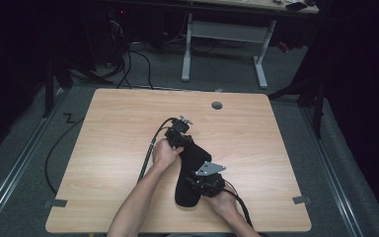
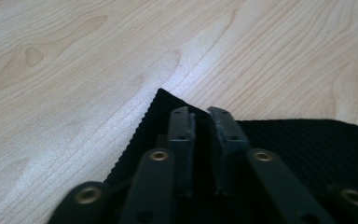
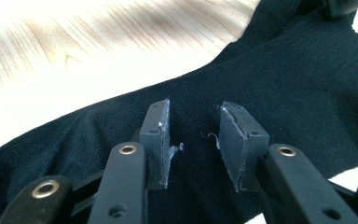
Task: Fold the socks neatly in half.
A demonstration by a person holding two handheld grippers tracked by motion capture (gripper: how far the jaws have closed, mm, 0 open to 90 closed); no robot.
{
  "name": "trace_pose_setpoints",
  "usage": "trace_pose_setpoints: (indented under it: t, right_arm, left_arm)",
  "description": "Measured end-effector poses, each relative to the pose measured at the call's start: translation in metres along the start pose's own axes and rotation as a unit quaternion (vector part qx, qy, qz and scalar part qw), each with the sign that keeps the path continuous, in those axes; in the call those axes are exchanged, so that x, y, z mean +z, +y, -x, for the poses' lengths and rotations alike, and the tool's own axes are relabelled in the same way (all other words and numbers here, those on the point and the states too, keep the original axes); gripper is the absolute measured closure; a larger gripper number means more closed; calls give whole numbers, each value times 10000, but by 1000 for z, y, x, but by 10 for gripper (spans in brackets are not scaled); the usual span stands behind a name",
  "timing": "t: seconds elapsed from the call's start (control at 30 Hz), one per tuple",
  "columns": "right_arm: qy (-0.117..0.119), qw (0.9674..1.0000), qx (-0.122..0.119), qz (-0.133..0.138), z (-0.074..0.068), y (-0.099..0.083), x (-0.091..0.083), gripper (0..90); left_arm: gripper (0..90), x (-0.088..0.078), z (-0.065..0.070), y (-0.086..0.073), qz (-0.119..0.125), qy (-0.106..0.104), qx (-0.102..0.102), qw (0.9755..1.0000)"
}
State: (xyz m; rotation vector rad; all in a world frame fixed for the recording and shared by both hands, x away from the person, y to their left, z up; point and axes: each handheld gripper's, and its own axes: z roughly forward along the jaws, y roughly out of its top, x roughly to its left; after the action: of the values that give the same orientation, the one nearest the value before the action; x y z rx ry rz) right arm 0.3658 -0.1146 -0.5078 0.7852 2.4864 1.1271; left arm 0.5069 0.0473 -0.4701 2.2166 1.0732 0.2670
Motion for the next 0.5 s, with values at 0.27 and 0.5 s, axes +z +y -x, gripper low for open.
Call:
trace_pose_setpoints:
  t: [0.27,0.5]
  right_arm:
    - [-1,10000,-2,3,0,0,0,636]
    - [-8,10000,-6,-6,0,0,0,636]
  left_arm:
    - [848,-26,9,4,368,-47,318,9988]
    - [846,-63,29,-11,876,52,824,9927]
